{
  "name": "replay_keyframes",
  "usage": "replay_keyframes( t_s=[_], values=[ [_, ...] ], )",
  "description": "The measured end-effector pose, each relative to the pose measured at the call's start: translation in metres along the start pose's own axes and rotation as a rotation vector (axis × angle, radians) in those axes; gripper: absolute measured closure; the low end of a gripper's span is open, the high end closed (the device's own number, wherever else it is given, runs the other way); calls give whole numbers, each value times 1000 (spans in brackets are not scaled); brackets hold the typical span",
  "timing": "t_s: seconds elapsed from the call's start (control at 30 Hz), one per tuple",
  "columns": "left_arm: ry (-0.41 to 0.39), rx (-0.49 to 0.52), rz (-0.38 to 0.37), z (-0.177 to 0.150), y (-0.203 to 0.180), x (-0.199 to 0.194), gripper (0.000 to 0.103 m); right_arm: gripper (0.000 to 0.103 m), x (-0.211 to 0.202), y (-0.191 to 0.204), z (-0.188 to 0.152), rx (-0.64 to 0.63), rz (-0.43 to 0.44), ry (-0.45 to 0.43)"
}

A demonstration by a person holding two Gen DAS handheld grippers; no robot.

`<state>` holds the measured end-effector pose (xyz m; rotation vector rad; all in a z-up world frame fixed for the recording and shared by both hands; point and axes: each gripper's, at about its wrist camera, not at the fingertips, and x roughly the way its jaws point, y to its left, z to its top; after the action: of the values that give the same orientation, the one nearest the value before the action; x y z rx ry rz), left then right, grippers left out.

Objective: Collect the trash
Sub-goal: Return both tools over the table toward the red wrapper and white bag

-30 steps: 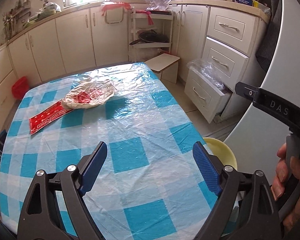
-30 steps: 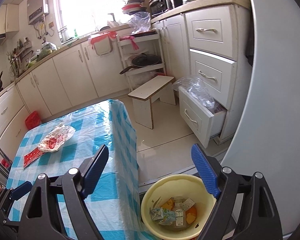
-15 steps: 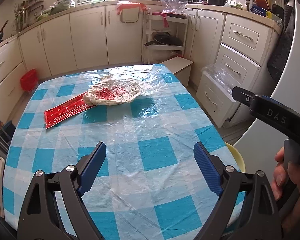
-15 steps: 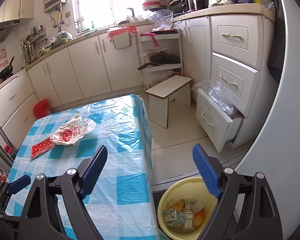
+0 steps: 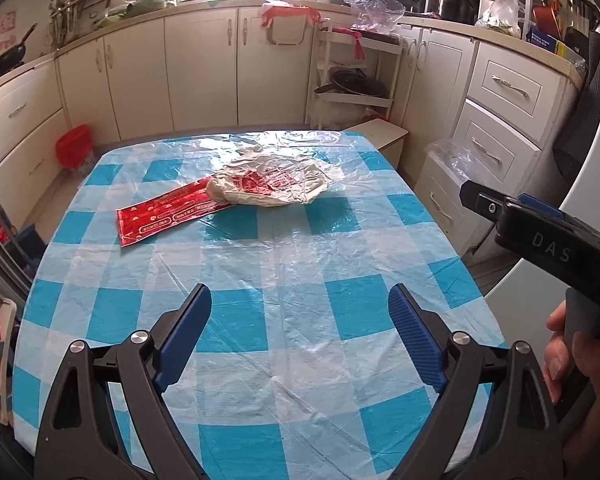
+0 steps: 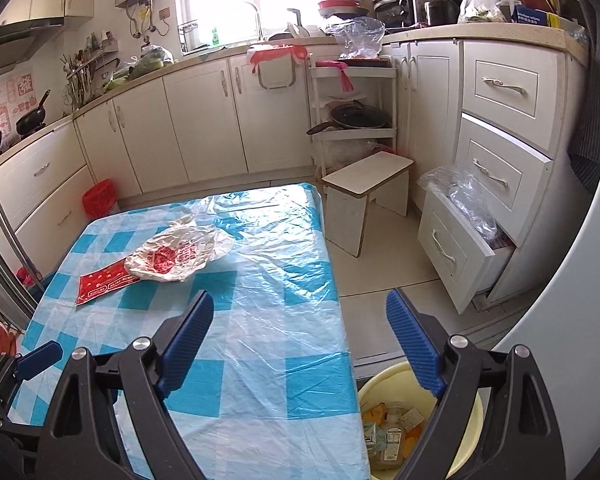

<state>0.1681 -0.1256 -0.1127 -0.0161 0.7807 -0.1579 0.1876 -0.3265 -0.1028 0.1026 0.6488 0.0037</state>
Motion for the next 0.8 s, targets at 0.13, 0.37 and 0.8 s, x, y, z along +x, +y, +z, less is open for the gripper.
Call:
replay_keyframes(
  t_s=[0.13,0.37,0.8],
  values=[
    [1,-15,9,0,10,1,16,18,3,8,0,-13,10,5],
    [4,-35,23,-1,25,3,16,17,8,25,0,-42,27,11],
    [9,-63,40,-1,48,10,16,15,19,55,1,-102,74,23]
  ],
)
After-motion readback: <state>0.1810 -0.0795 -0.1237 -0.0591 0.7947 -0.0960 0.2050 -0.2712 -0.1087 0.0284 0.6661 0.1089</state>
